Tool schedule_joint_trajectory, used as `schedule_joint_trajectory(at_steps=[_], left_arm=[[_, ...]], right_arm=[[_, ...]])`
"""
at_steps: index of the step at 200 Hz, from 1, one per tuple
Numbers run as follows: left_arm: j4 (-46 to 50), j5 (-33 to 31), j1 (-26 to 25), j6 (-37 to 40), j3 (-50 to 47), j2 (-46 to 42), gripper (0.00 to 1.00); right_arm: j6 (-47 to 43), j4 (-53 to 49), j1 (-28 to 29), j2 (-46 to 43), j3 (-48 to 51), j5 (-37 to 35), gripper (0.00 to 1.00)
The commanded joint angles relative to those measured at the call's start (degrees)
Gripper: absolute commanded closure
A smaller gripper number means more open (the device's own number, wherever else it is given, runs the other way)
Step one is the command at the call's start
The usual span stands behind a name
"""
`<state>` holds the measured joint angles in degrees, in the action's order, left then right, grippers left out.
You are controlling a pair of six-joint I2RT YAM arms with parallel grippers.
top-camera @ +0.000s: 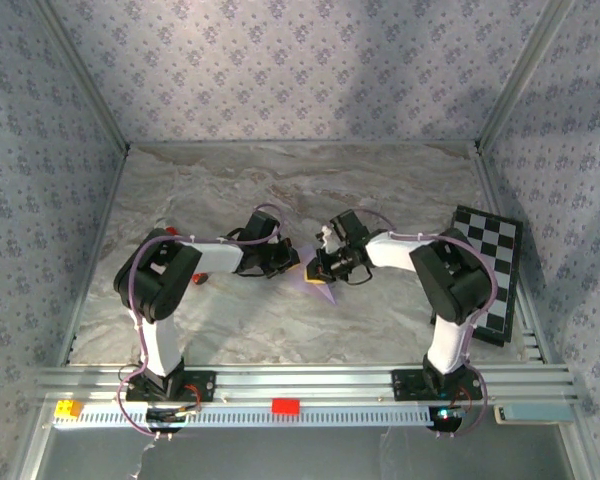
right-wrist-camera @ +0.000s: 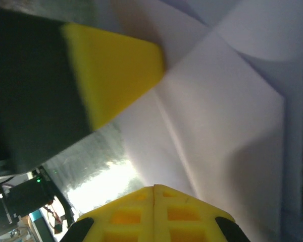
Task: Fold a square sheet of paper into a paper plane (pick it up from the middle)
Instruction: Fourth fold the wing at the center of the table.
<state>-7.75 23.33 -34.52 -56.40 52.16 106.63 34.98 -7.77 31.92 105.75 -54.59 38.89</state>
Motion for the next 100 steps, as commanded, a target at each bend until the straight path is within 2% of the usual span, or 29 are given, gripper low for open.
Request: schedule_joint_trajectory(at_steps=[1, 47, 100], left_arm=[[3.5, -4.4, 0.0, 0.9, -1.3, 2.5, 0.97], [4.0, -4.6, 0.1, 1.3, -1.1, 2.7, 0.97], [3.7, -4.3, 0.1, 1.2, -1.1, 3.0, 0.97]], right_arm=[[-0.6, -3.3, -0.1, 2.4, 0.3, -1.9, 0.97], [-0.1, -1.0, -0.7, -2.6, 6.2, 0.1, 0.95], [0.6, 3.5, -4.2, -9.5, 15.0, 4.7, 0.93]])
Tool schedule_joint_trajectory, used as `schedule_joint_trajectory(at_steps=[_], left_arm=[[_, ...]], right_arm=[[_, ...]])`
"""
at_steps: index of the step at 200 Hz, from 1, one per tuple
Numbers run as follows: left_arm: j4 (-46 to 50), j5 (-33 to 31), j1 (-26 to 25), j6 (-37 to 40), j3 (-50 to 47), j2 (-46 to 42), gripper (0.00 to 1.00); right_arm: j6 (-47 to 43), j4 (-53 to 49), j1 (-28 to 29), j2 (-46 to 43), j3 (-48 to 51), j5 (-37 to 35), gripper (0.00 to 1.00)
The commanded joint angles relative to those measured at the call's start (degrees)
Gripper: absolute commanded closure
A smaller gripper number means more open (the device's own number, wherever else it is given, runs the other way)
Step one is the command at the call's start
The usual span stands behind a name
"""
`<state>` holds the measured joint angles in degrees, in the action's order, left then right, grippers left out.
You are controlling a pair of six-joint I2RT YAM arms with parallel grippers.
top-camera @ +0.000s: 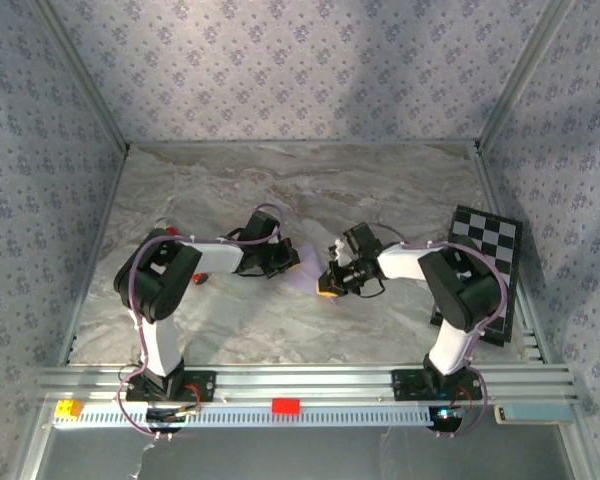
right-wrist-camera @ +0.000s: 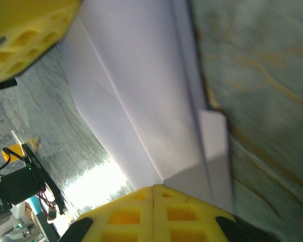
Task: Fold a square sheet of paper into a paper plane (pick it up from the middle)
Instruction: Fourth fold the wing at the center of the table.
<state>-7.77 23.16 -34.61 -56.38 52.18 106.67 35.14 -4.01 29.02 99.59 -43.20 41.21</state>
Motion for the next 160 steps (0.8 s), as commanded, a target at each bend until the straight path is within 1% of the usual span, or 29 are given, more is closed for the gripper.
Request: schedule_joint_trajectory(at_steps=[1, 7, 20, 35, 55, 80, 113, 124, 131, 160], left_arm=[[3.7, -4.1, 0.2, 1.2, -1.1, 2.9, 0.97], [3.7, -4.0, 0.2, 1.2, -1.0, 2.9, 0.97], [3.7, -4.0, 0.1, 1.2, -1.0, 2.9, 0.97], [3.7, -4.0, 0.0, 1.1, -1.0, 2.8, 0.97], [3.6, -3.9, -0.2, 1.1, -0.9, 3.0, 0.97], [3.7, -4.0, -0.1, 1.3, -0.7, 2.8, 0.97], [4.1, -4.3, 0.5, 1.8, -0.4, 2.4, 0.96], [4.2, -4.2, 0.9, 2.1, -0.4, 2.5, 0.96], [4.3, -4.1, 1.2, 2.4, -0.3, 2.5, 0.96], [4.6, -4.0, 3.1, 3.1, -0.4, 2.0, 0.96]], right_arm=[[0.4, -0.2, -1.3, -3.6, 3.7, 2.5, 0.93], [1.9, 0.2, -1.4, -4.8, 3.9, 2.9, 0.93], [1.6, -0.8, -1.2, -7.4, 2.7, 3.3, 0.93], [1.3, -2.7, -1.0, -7.9, 0.1, 2.6, 0.94], [1.3, -4.3, -1.0, -3.4, -4.1, 0.5, 0.93], [1.3, -3.3, -0.6, 2.5, -6.9, 0.2, 0.94], [1.3, -4.8, -0.2, 3.6, -5.1, -3.0, 1.00], [1.3, -5.2, -0.2, 3.3, -3.8, -4.0, 1.00], [-0.6, -5.1, -0.3, 3.2, -2.8, -4.2, 1.00], [-0.4, -4.2, -0.3, 3.6, 0.1, -5.1, 1.00]])
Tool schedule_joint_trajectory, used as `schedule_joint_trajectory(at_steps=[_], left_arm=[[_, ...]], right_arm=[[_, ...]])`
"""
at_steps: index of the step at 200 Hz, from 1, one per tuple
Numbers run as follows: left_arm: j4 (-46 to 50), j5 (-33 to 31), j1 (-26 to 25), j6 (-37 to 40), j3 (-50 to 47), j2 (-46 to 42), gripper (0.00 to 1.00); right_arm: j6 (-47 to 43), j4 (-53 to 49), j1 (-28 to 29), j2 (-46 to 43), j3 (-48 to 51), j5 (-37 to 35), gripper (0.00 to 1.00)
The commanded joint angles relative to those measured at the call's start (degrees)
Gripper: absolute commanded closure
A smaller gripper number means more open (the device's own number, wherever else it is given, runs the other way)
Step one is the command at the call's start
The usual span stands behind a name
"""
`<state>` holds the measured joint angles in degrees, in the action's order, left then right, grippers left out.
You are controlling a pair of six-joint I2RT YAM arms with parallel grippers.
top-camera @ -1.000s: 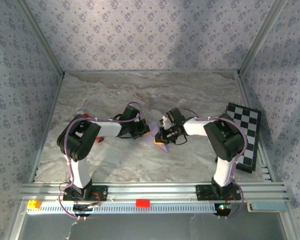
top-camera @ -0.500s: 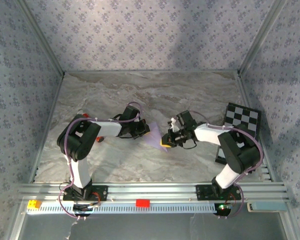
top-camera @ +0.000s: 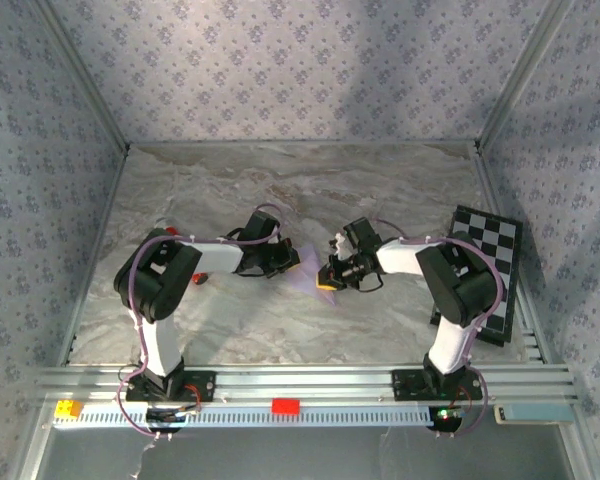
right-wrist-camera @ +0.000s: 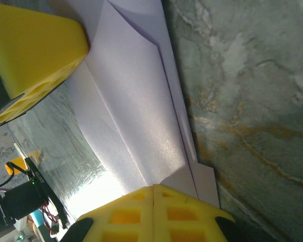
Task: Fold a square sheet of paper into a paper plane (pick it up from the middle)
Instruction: Fourth fold the wing at the center of the table.
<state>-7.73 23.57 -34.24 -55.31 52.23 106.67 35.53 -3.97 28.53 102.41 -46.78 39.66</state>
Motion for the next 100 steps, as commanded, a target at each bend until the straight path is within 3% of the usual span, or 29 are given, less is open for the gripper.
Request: schedule_joint_trajectory(at_steps=[1, 56, 100], left_arm=[[4.5, -4.4, 2.8, 2.0, -0.4, 2.0, 0.96], [8.4, -3.8, 8.0, 4.9, 3.3, 1.5, 0.96], [11.0, -3.3, 7.6, 5.3, 5.3, -3.3, 0.93]], right_arm=[[-0.8, -4.2, 0.2, 0.8, 3.7, -3.6, 1.00], [-0.4, -2.6, 0.2, 0.3, 5.4, -2.9, 1.00], [0.1, -1.5, 0.2, 0.4, 5.2, -2.1, 1.00]])
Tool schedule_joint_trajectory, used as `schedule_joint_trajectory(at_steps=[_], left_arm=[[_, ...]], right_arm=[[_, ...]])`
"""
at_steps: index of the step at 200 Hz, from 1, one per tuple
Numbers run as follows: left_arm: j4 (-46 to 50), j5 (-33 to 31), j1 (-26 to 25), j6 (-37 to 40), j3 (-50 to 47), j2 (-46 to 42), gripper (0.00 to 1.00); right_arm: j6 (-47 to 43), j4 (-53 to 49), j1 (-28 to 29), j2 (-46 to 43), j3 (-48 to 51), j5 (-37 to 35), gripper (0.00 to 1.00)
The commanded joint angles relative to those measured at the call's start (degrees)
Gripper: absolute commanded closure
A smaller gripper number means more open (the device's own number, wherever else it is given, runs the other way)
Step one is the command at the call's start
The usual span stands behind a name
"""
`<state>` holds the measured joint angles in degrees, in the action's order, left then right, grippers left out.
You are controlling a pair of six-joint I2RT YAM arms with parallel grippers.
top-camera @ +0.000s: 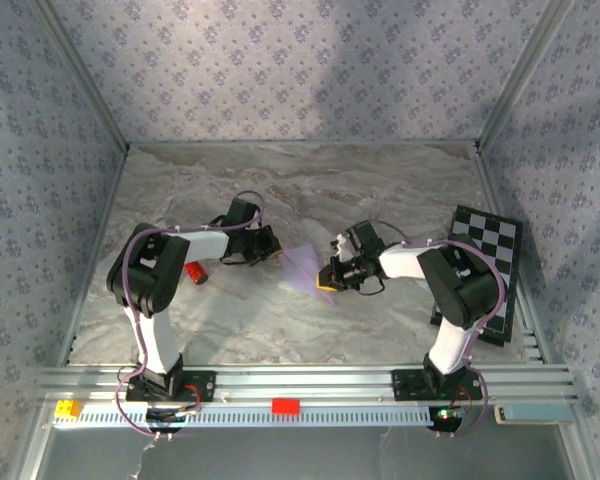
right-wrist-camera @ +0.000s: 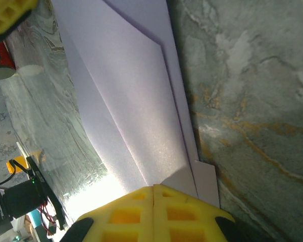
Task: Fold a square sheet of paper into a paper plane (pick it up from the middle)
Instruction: Fourth fold the wing at the center of the table.
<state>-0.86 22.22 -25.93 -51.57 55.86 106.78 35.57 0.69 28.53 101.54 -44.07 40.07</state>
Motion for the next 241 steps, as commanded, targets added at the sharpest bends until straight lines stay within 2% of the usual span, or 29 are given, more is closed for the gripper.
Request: schedule_joint_trajectory(at_steps=[1, 59, 110, 143, 168, 181, 219, 241], left_arm=[[4.2, -2.0, -0.8, 1.6, 1.7, -3.5, 0.93], [4.8, -4.9, -7.0, -0.6, 1.1, -9.0, 0.90], [1.2, -4.5, -12.7, -3.3, 1.1, -3.5, 0.91], [0.6, -4.6, -13.5, -3.8, 1.8, -0.4, 0.92], [2.1, -6.3, -13.5, -3.3, 1.3, 0.5, 0.94], [2.4, -6.4, -13.5, -3.0, 0.8, 0.6, 0.95], [1.3, -5.6, -13.4, -3.9, -1.3, -0.1, 0.95], [1.4, -5.3, -13.5, -4.3, -1.5, -0.3, 0.95]], right_arm=[[0.0, -6.1, 0.2, 1.3, 2.5, -2.5, 1.00], [1.5, -5.7, 0.2, 0.2, 2.5, -2.3, 1.00], [2.2, -4.7, 0.2, -0.2, 2.5, -1.6, 1.00], [2.7, -3.9, 0.1, -1.7, 2.4, -0.2, 1.00], [5.2, -1.3, -0.6, -6.5, 4.5, 1.1, 0.97], [5.9, -2.3, -1.5, -9.8, 6.0, 0.1, 0.94], [4.9, -9.1, -2.7, -16.8, 9.8, -1.9, 0.76], [3.8, -12.3, -2.0, -17.4, 10.8, -1.8, 0.72]])
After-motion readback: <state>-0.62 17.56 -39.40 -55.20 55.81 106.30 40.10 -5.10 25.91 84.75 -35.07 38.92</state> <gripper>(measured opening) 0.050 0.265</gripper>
